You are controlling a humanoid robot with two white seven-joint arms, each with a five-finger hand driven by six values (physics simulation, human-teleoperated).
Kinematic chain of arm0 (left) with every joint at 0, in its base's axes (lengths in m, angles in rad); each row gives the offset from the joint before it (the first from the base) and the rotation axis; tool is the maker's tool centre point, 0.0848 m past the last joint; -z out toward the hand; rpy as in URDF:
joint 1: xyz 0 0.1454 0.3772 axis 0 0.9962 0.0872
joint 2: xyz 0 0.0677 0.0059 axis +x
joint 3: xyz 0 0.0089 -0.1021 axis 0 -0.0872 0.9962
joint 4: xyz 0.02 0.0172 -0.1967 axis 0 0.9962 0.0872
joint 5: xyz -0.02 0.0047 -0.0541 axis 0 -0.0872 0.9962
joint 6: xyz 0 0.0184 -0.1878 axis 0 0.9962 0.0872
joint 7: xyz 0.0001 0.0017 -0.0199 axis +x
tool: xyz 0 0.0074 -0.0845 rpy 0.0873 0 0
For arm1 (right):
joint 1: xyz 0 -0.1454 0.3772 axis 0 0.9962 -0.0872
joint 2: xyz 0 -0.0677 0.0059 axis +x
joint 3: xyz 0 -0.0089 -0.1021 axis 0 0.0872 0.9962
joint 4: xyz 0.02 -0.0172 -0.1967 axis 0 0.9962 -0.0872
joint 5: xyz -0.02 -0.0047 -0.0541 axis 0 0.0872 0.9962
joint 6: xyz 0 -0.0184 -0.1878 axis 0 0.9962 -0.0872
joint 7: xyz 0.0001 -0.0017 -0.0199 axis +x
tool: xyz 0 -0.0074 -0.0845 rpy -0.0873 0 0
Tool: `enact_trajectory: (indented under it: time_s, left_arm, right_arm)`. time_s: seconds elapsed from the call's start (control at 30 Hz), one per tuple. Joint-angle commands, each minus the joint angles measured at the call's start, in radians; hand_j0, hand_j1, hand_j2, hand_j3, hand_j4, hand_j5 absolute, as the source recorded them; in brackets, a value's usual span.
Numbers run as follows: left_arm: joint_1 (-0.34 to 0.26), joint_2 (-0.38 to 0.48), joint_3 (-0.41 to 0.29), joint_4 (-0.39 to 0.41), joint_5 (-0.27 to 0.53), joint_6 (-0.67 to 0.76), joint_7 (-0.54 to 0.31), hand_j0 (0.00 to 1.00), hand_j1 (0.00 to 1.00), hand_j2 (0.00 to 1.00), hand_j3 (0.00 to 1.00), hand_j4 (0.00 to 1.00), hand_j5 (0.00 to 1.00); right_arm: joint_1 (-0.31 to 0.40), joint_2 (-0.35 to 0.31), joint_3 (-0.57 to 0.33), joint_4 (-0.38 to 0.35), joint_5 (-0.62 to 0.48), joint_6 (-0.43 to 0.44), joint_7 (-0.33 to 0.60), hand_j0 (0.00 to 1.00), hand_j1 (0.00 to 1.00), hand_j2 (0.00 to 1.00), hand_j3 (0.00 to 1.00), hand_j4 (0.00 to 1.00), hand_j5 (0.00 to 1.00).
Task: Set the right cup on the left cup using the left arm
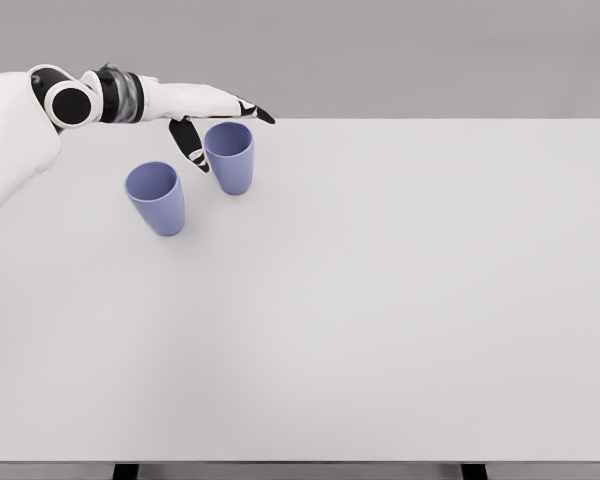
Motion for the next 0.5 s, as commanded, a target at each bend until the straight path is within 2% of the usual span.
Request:
enact_trajectory:
  time_s: [0.0,0.3,0.37,0.47]
  left_arm:
    - [0.0,-0.001,0.004,0.0,0.005,0.002,0.001,1.0,1.0,1.0,1.0,1.0,1.0]
    - [0.014,-0.001,0.002,0.001,-0.001,0.002,0.03,1.0,1.0,1.0,1.0,1.0,1.0]
    - [0.015,-0.001,0.002,0.001,-0.001,0.002,0.03,0.95,0.95,0.95,0.95,0.95,0.95]
    - [0.028,-0.001,0.002,0.001,-0.001,0.002,0.03,0.95,0.95,0.95,0.95,0.95,0.95]
  right_arm:
    - [0.0,0.0,0.0,0.0,0.001,-0.001,0.0,1.0,1.0,1.0,1.0,1.0,1.0]
    - [0.0,0.0,0.0,0.0,0.001,-0.001,0.0,1.0,1.0,1.0,1.0,1.0,1.0]
    - [0.0,0.0,0.0,0.0,0.001,-0.001,0.0,1.0,1.0,1.0,1.0,1.0,1.0]
    - [0.0,0.0,0.0,0.0,0.001,-0.001,0.0,1.0,1.0,1.0,1.0,1.0,1.0]
